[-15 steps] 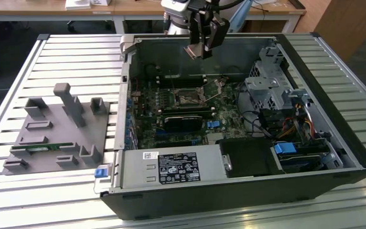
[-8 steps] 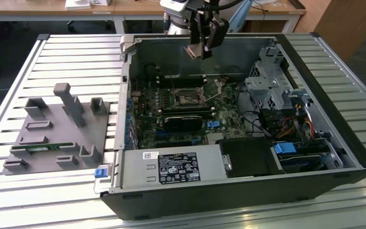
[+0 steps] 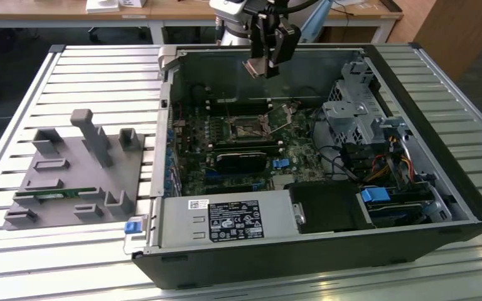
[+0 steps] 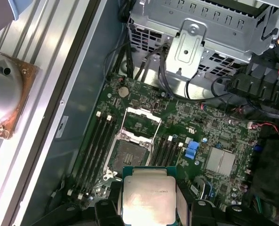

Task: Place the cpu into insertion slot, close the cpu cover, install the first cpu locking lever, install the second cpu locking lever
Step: 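Place the cpu into insertion slot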

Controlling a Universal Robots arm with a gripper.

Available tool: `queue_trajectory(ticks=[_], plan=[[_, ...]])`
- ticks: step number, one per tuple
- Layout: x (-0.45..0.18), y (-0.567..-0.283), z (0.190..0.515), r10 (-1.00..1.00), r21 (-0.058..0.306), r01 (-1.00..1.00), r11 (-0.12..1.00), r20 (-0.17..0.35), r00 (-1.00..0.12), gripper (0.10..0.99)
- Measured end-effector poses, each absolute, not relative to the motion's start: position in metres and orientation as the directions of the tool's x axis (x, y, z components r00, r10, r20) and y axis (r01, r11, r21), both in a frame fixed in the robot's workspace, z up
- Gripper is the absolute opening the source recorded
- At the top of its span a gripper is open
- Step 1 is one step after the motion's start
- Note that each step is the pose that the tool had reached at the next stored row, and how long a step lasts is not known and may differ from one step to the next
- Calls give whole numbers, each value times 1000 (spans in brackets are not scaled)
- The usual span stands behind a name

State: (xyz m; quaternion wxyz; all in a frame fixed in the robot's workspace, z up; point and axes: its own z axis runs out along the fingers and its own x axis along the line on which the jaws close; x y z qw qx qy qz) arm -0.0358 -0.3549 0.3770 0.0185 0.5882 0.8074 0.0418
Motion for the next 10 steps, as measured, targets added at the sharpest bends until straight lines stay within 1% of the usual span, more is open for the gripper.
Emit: queue_trajectory(ticks=[10], plan=[[-36, -355, 377, 959, 89, 956, 279, 19, -282, 541]])
